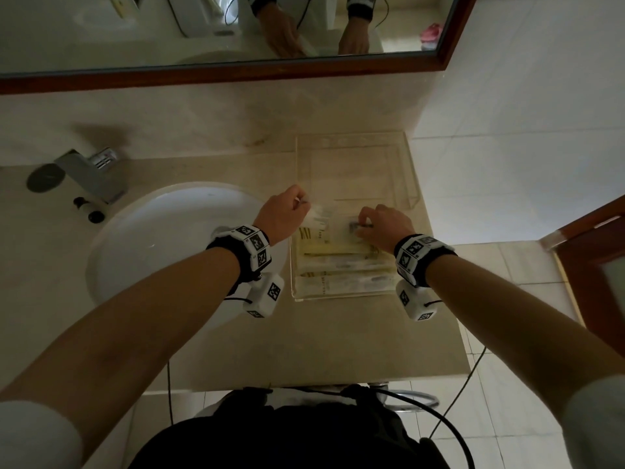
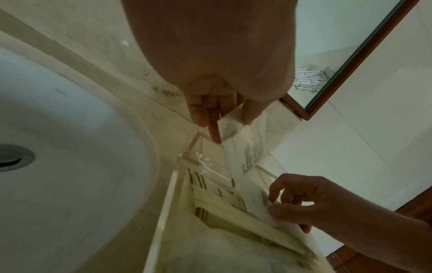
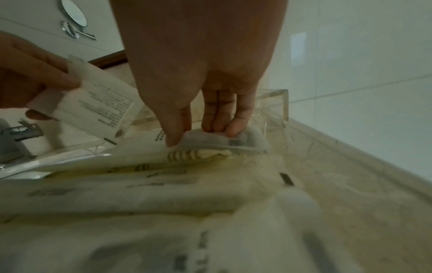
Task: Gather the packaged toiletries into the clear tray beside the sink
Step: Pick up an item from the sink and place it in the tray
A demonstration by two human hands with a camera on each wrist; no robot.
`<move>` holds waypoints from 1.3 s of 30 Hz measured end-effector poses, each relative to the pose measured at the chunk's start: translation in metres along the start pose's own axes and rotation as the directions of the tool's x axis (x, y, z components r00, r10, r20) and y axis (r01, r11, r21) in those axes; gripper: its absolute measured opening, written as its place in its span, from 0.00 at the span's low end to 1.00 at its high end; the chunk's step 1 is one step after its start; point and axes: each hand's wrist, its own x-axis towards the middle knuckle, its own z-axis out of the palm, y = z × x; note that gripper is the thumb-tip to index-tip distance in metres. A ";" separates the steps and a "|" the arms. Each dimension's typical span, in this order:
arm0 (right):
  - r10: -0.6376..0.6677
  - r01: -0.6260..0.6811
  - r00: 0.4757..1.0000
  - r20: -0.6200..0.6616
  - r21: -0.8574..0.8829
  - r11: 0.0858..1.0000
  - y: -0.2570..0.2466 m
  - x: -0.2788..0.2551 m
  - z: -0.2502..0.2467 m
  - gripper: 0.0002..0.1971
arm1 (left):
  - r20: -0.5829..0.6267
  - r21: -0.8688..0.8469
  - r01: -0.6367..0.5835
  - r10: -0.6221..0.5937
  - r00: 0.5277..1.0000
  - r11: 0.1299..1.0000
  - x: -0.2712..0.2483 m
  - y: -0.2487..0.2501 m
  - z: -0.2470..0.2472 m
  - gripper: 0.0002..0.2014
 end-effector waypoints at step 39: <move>-0.146 0.158 0.984 0.105 -0.121 0.980 0.006 -0.004 -0.006 0.19 | 0.390 0.427 -0.249 0.071 0.918 0.869 -0.010 -0.010 0.034 0.23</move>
